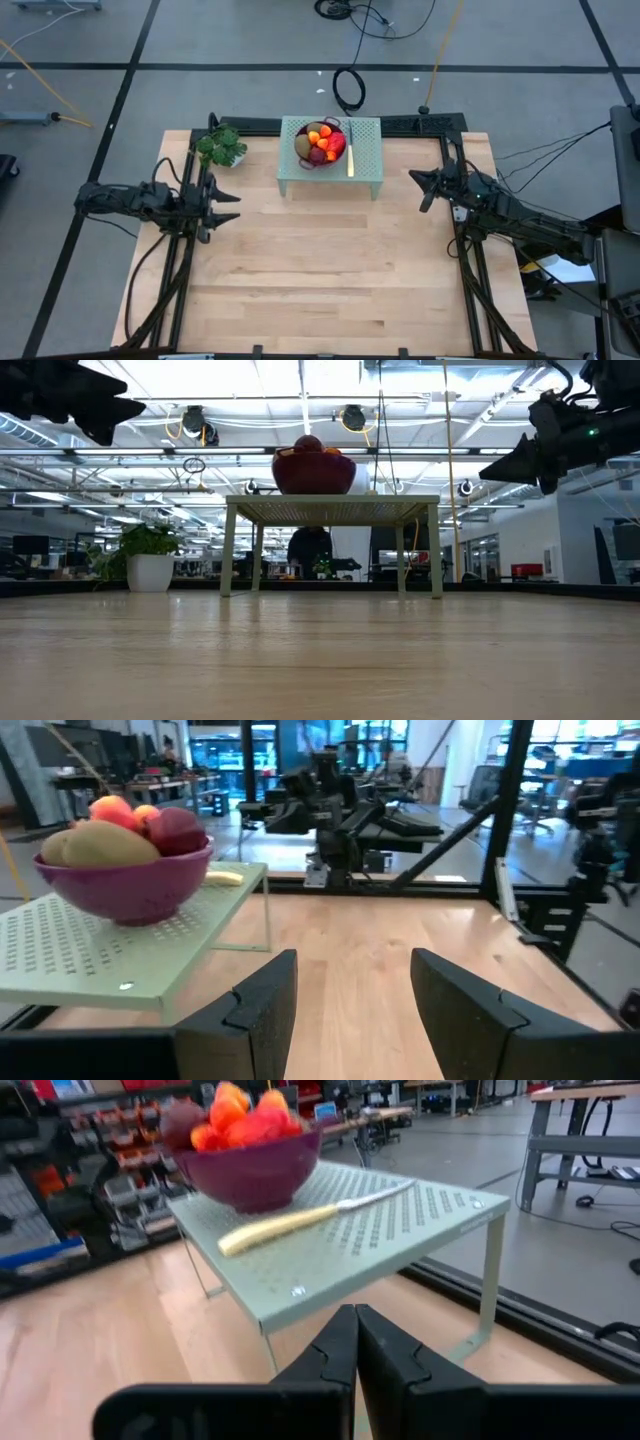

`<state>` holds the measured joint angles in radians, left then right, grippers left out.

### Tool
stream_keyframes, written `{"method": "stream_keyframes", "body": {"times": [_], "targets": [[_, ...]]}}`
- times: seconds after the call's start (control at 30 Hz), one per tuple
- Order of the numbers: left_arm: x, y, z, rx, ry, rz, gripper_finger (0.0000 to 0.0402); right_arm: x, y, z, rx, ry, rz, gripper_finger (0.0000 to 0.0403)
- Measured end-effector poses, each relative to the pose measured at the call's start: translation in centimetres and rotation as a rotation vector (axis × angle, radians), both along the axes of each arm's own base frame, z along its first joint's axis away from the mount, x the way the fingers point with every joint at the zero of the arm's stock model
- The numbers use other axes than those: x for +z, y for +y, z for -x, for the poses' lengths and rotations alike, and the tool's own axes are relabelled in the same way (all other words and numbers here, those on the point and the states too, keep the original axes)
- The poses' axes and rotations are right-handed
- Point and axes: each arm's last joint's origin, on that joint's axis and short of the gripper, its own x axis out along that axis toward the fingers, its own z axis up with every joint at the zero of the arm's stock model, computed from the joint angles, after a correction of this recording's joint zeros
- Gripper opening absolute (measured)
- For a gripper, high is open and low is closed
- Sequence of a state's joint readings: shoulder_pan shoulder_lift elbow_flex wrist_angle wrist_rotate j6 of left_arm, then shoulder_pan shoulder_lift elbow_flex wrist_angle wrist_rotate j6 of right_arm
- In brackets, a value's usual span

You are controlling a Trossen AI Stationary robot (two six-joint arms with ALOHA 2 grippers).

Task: Pick & Place Fruit
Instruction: Return to Home Position

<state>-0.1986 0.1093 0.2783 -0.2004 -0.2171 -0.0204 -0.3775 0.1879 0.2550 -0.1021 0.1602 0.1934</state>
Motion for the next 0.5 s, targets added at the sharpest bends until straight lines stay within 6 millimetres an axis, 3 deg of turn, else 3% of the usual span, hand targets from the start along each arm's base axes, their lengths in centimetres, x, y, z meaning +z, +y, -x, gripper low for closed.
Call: {"method": "stream_keyframes", "body": {"times": [0.3, 0.5], "targets": [[-2.4, -0.3, -0.7, -0.045, -0.021, 0.032, 0.0198, -0.4, 0.0, 0.0, 0.012, 0.059, 0.02, 0.0], [-2.7, -0.3, -0.1, -0.092, -0.059, 0.024, 0.0198, -0.4, 0.0, 0.0, 0.021, 0.086, 0.068, 0.0]]}}
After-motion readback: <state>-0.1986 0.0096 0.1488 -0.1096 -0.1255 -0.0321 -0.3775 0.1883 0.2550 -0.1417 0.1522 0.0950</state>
